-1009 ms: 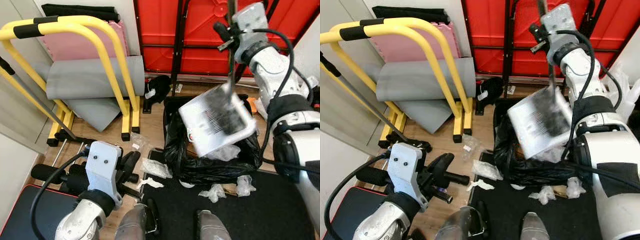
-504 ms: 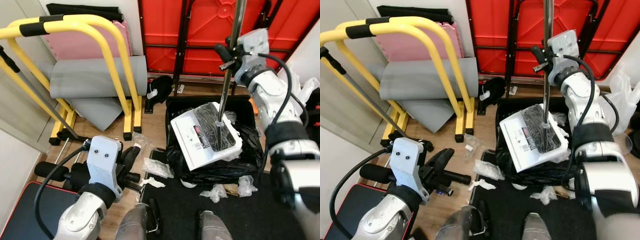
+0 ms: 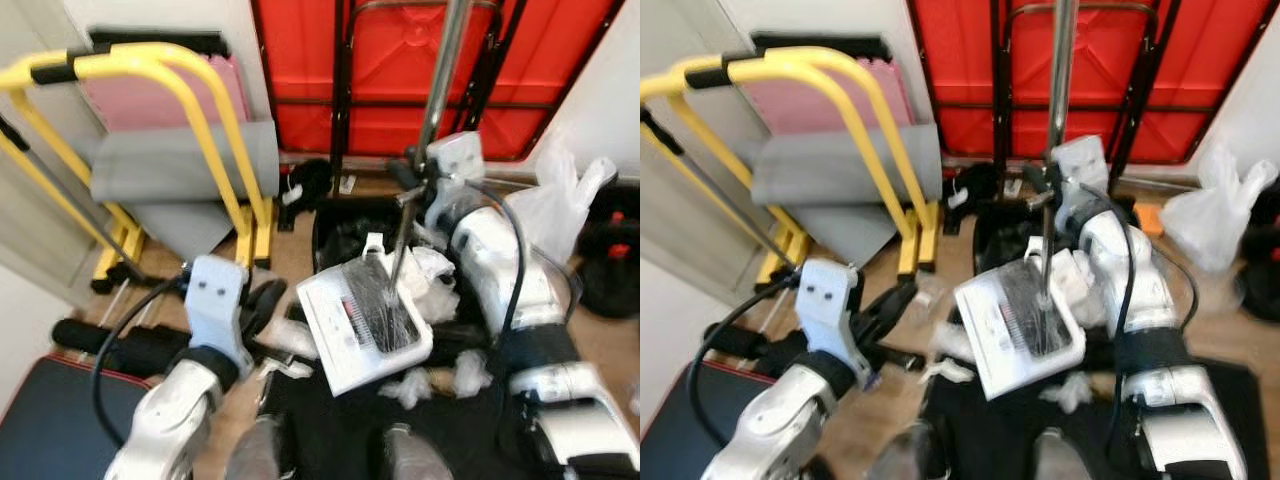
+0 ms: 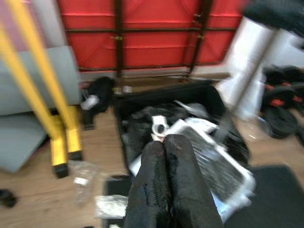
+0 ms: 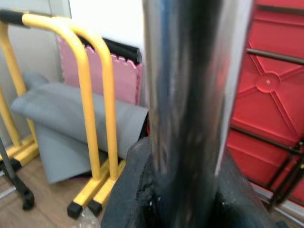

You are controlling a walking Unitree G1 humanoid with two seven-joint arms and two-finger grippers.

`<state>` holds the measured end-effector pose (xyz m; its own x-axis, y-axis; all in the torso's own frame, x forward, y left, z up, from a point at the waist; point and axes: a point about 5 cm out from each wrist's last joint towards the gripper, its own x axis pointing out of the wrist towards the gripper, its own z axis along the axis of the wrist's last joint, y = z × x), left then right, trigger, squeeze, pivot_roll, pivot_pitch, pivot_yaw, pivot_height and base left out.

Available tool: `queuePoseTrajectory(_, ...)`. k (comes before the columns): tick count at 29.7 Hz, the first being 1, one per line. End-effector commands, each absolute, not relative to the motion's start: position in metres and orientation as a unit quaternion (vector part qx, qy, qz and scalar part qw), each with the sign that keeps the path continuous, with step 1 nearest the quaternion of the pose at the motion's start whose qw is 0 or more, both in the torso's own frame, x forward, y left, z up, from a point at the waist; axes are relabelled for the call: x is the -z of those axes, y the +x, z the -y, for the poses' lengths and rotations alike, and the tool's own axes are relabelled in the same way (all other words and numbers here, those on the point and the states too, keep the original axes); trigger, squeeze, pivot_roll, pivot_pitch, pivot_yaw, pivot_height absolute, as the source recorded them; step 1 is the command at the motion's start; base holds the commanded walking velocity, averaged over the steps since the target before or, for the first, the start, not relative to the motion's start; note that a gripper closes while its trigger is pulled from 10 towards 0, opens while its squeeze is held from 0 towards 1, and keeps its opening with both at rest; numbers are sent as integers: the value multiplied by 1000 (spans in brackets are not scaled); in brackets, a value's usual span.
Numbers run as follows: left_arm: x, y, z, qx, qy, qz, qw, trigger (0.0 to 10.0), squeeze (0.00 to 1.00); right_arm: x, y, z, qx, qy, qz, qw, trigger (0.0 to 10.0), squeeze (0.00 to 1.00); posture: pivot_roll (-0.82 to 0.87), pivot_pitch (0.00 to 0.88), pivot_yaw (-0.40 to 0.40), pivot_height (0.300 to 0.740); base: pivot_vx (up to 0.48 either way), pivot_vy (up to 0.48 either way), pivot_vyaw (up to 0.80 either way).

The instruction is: Sweep floor

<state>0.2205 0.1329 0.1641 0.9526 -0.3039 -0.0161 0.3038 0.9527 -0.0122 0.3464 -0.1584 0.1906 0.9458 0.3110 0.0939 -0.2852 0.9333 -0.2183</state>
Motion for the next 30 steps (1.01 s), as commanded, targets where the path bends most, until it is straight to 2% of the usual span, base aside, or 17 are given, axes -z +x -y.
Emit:
queuePoseTrajectory(1, -161, 221, -137, 133, -9, -12, 991, 10000, 0, -204, 344, 152, -157, -91, 93, 979, 10000, 0, -109, 90, 7, 740, 0, 0, 0)
queuePoseTrajectory(9, -154, 238, -153, 79, -23, -21, 996, 10000, 0, -178, 323, 153, -139, -105, 49, 983, 10000, 0, -133, 31, 13, 740, 0, 0, 0)
queuePoseTrajectory(15, -152, 241, -158, 67, -28, -23, 997, 10000, 0, -175, 321, 153, -136, -102, 41, 985, 10000, 0, -133, 25, 13, 740, 0, 0, 0)
queuePoseTrajectory(23, -142, 241, -162, 50, -25, -30, 998, 10000, 0, -170, 318, 145, -153, -95, 30, 983, 10000, 0, -129, 0, 8, 740, 0, 0, -600)
queuePoseTrajectory(30, -141, 244, -163, 50, -22, -29, 998, 10000, 0, -173, 322, 146, -144, -94, 35, 984, 10000, 0, -128, 0, 9, 740, 0, 0, 0)
